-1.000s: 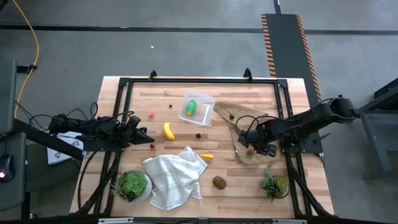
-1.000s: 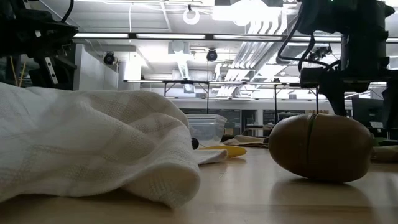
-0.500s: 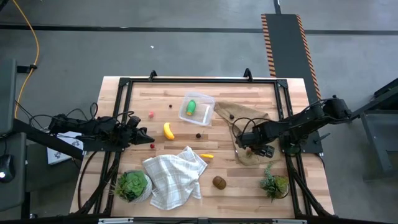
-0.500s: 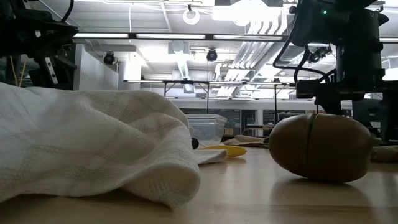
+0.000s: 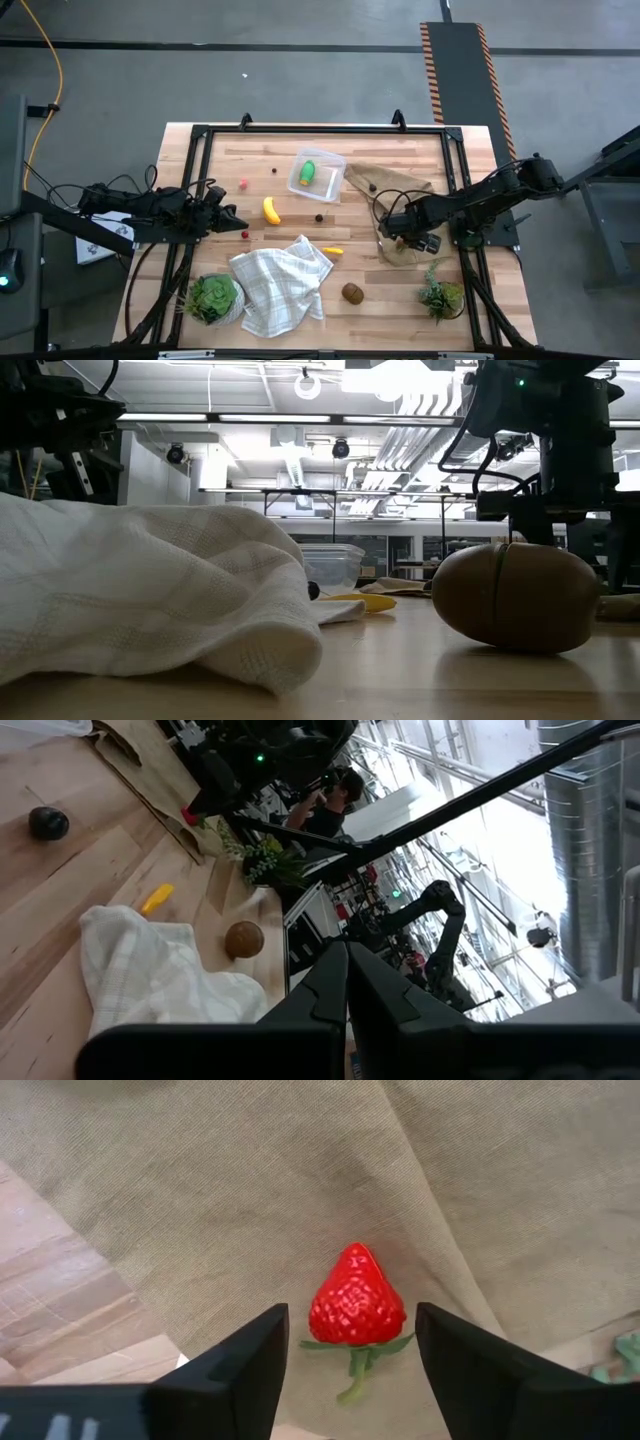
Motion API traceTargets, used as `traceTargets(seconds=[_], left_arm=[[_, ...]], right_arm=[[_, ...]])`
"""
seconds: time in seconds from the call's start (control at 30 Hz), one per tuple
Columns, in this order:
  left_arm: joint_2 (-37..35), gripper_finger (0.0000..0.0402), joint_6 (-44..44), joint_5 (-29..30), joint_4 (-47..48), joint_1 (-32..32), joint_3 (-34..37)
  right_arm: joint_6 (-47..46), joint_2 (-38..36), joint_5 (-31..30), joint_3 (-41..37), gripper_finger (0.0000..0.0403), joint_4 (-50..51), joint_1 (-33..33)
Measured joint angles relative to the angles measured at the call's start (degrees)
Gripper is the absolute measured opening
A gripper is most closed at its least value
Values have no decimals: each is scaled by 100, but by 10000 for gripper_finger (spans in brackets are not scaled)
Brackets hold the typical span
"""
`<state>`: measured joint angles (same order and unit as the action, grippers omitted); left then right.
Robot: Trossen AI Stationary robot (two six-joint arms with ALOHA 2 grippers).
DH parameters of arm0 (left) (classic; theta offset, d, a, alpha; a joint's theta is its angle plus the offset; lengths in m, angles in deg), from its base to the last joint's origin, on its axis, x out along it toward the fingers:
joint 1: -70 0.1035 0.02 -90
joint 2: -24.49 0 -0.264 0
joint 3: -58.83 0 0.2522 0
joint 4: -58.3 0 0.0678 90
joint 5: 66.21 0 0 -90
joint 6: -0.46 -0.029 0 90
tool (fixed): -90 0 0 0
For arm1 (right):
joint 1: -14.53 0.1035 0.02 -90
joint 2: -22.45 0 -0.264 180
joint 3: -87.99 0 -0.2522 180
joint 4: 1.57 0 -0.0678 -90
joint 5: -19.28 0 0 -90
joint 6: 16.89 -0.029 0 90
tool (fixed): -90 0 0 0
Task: Pick and placing Produce into tupperware
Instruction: Put the red strawberry into the transparent bin
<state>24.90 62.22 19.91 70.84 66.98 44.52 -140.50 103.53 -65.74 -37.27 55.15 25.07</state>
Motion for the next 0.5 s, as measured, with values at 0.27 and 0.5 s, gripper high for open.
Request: traceTargets(seconds=[0.27,0.5], left_arm=[[-1,1,2,0,0,1,2],[-2,1,2,0,0,0,0]], right_arm=[[0,0,1,0,204,0,0],[0,-2,2,0,203,-2,0]])
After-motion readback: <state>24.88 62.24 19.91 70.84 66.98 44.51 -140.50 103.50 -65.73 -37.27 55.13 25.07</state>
